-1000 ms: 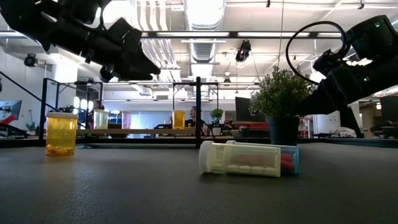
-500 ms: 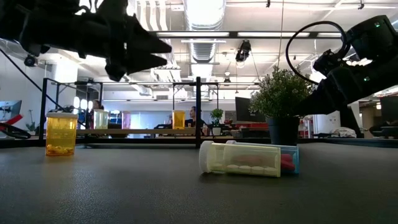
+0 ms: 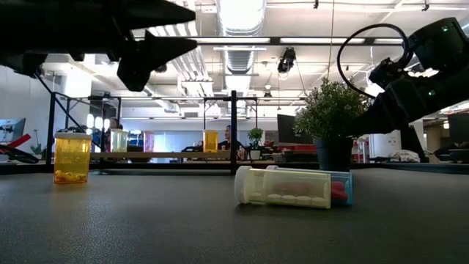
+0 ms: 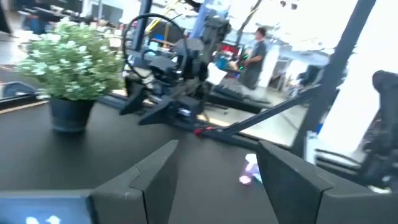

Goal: Pick and place medicine bottles onto shelf by color
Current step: Put the top left blue medicine bottle on the shelf

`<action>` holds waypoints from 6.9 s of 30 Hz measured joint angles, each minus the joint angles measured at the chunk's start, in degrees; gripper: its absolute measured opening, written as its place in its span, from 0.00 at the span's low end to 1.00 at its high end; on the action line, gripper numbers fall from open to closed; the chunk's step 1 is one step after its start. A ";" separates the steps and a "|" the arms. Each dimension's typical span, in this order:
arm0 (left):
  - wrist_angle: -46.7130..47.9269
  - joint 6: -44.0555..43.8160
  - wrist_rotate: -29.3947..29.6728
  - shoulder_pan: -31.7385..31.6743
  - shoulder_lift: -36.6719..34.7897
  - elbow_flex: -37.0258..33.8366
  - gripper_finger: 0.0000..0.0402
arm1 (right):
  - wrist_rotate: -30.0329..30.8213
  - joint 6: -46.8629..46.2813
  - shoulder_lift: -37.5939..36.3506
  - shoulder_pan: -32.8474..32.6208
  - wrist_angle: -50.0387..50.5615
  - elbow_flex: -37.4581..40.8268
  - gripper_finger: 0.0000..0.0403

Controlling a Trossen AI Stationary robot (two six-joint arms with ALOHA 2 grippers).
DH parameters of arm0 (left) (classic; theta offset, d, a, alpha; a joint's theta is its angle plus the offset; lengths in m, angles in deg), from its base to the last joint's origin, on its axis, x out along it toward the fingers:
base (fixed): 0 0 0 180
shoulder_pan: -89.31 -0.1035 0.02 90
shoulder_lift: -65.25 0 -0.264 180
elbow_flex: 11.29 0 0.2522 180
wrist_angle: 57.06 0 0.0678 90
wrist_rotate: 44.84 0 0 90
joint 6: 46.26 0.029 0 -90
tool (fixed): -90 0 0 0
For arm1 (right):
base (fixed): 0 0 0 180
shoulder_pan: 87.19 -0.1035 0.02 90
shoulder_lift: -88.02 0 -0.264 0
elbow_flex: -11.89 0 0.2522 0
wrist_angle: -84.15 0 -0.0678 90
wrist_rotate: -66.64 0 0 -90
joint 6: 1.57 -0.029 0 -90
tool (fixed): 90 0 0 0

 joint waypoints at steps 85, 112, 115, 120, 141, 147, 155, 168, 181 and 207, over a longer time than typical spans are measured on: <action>-3.41 -3.19 0.03 6.41 1.44 -0.11 0.50 | 10.39 -37.31 58.20 -37.56 51.33 -65.81 0.56; -3.18 -3.16 0.16 6.41 1.44 -0.13 0.50 | 10.08 -36.78 61.33 -37.53 48.34 -65.81 0.21; -2.14 -3.16 0.12 6.41 1.44 -0.13 0.50 | 10.07 -36.05 61.12 -37.52 48.46 -65.81 0.21; -1.30 -3.16 -0.04 6.41 1.44 -0.15 0.50 | 10.43 -34.48 60.43 -37.44 49.13 -65.72 0.27; -0.26 23.44 0.15 6.45 1.44 0.76 0.50 | 26.41 -18.89 47.61 -36.97 49.20 -65.72 0.24; -0.16 32.45 0.49 6.18 1.44 2.76 0.50 | 26.43 -12.85 47.17 -35.54 45.49 -65.72 0.24; -0.13 35.00 0.75 5.76 1.44 3.21 0.50 | 26.27 -5.48 46.81 -32.20 40.19 -65.72 0.25; -0.19 34.63 1.93 4.22 1.44 4.37 0.50 | 18.27 2.98 46.86 -27.97 31.78 -65.72 0.25; 5.32 34.95 3.87 2.89 1.44 7.58 0.50 | 15.33 5.96 46.88 -27.61 29.00 -65.95 0.25; 7.34 31.41 3.64 2.96 1.44 7.30 0.28 | 15.53 6.39 46.75 -27.58 30.68 -66.70 0.25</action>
